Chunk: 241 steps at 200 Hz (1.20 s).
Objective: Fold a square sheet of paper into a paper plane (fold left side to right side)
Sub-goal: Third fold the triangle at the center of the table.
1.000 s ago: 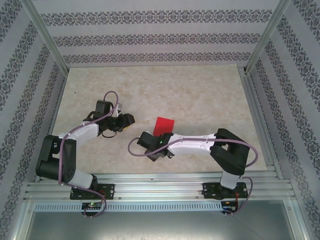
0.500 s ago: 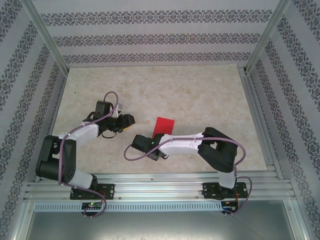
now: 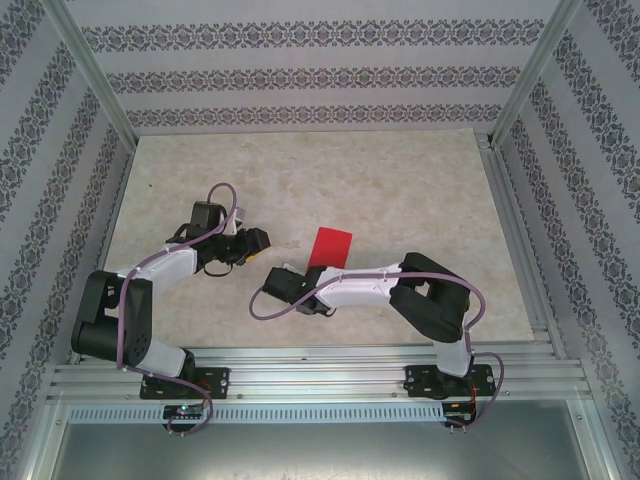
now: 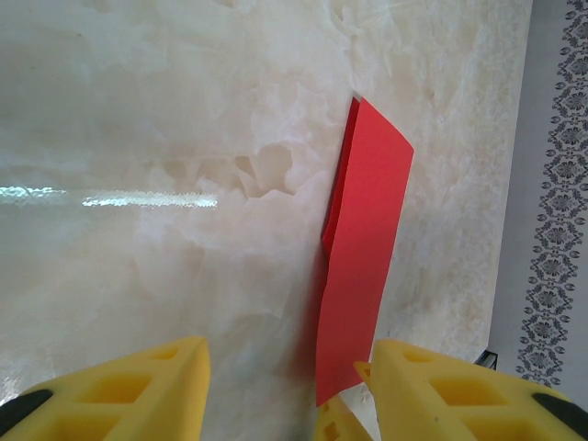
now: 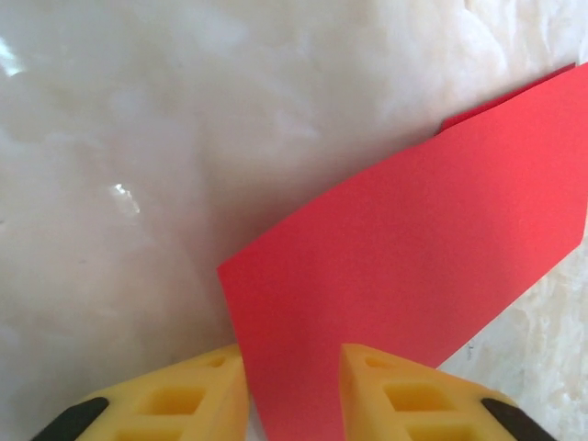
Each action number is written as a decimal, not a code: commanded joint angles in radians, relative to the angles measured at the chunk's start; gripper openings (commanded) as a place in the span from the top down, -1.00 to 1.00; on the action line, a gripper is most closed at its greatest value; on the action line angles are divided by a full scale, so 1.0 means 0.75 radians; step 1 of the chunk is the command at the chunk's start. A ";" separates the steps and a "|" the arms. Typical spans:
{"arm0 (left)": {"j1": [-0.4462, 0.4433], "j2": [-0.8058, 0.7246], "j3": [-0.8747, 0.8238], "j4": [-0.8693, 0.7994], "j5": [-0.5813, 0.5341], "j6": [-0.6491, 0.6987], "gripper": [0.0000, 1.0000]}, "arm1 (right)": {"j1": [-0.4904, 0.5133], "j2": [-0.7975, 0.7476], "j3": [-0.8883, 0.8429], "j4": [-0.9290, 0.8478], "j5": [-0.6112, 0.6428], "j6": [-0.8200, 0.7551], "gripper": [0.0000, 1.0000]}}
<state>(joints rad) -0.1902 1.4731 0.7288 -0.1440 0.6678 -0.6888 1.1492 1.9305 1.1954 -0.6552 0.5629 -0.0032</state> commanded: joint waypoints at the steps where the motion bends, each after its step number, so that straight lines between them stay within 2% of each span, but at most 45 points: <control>1: 0.013 -0.019 -0.002 0.010 0.013 0.011 -0.01 | -0.008 -0.068 -0.044 0.044 0.047 -0.003 0.49; 33: 0.013 -0.008 0.006 0.010 0.017 0.017 -0.01 | -0.036 -0.121 -0.097 0.080 0.003 0.004 1.00; 65: 0.012 -0.003 0.017 0.012 0.031 0.019 -0.01 | -0.058 -0.178 -0.142 0.115 -0.036 -0.001 1.00; 120: 0.012 -0.015 0.092 -0.022 0.054 0.027 -0.02 | -0.070 -0.332 -0.272 0.325 -0.268 -0.088 1.00; 153: -0.007 -0.016 0.130 0.002 0.074 0.007 0.07 | -0.071 -0.344 -0.312 0.398 -0.333 -0.126 1.00; 185: -0.099 0.127 0.229 0.035 0.107 0.000 0.14 | -0.073 -0.347 -0.349 0.423 -0.336 -0.132 1.00; 241: -0.307 0.493 0.586 -0.018 0.109 0.029 0.23 | -0.075 -0.378 -0.429 0.462 -0.286 -0.121 1.00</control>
<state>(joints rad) -0.3676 1.7626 1.0698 -0.1436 0.7311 -0.6876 1.0985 1.6878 0.9009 -0.3523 0.3347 -0.0814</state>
